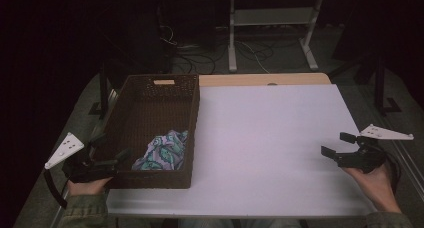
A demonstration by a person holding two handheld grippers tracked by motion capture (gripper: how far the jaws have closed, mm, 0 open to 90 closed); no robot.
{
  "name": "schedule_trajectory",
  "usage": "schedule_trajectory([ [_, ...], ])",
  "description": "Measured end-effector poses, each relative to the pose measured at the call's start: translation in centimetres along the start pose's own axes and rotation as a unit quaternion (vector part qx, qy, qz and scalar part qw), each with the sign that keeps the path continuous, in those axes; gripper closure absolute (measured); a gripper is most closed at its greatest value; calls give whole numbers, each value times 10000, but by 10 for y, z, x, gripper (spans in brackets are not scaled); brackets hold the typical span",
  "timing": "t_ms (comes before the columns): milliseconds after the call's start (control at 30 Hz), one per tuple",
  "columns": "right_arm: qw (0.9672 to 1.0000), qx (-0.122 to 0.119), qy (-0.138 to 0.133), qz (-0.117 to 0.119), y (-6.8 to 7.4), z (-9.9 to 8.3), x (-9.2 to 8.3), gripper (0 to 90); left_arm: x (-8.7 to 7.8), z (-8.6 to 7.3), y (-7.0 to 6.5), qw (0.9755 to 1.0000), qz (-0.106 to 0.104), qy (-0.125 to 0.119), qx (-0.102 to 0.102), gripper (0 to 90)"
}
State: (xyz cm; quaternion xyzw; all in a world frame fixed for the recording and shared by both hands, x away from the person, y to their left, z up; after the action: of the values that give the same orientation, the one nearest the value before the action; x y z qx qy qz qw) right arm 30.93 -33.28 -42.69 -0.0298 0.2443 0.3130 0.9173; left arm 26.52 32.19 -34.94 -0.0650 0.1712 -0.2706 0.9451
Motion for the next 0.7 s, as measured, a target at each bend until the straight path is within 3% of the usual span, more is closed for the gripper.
schedule_trajectory([
  [700,10000,-9,29,50,0,-1,-1,0,0,0,0,10000,-47,-19,0,0],
])
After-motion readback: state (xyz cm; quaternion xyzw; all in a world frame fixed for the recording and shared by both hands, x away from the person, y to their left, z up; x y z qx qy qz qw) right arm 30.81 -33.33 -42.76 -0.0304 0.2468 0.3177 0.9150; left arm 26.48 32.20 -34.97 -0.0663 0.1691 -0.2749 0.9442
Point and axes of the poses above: each handheld gripper's, and its own axes: x roughly forward along the jaws, z roughly out of its top, y roughly to its left, the point moved 4 cm from there along x, roughly forward along the jaws, and after that the axes turned 7 degrees about -x, right-handed, at the moved point
